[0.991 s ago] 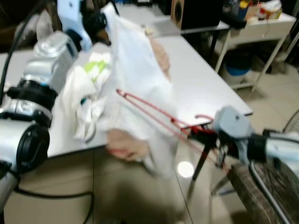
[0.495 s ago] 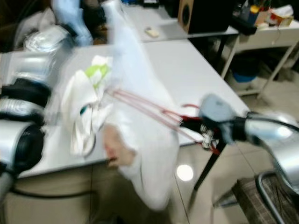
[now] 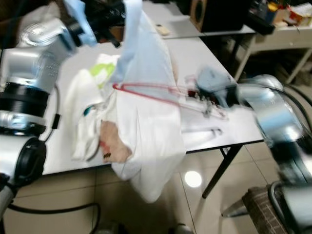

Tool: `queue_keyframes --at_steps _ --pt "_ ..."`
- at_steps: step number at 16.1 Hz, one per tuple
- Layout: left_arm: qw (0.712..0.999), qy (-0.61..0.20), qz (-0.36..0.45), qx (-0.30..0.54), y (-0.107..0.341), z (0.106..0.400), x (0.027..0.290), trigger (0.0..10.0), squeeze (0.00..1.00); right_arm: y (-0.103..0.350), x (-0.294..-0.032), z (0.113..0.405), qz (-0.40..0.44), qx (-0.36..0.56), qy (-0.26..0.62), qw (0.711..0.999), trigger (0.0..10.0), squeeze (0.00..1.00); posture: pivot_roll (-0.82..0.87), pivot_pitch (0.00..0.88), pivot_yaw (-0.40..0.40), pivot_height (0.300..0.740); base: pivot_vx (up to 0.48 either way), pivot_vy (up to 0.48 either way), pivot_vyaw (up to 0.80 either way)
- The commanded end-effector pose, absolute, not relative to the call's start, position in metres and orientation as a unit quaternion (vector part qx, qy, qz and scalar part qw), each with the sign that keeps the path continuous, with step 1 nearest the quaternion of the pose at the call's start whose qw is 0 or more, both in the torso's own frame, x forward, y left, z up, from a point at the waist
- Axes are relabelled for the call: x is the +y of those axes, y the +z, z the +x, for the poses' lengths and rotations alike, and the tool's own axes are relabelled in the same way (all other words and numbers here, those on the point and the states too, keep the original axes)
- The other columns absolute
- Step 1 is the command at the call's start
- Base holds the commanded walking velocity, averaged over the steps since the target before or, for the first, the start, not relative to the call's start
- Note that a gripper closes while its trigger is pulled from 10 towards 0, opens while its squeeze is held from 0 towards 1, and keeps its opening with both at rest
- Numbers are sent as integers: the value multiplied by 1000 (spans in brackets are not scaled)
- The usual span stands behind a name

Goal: Hang hanger

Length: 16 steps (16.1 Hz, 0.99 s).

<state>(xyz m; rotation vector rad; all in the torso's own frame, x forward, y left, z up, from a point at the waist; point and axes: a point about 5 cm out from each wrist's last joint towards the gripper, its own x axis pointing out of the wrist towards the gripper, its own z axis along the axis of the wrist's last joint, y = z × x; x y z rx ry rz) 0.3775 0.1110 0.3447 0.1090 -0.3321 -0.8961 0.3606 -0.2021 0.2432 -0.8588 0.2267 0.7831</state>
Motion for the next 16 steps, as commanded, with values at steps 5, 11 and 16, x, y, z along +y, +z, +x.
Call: queue_keyframes --at_steps 5,11,16 --pt "861 -354 -46 -363 444 353 137 10000 0 359 -205 400 -430 -164 85 884 10000 0 36 0 13 723 0 0 0" --pt "889 -357 -20 -285 389 369 108 10000 0 279 -195 398 -437 -106 221 866 10000 0 31 0 26 723 0 0 0" --pt "946 -277 71 -151 313 403 98 10000 0 216 -208 345 -419 -10 406 812 10000 0 17 0 56 723 0 0 0"
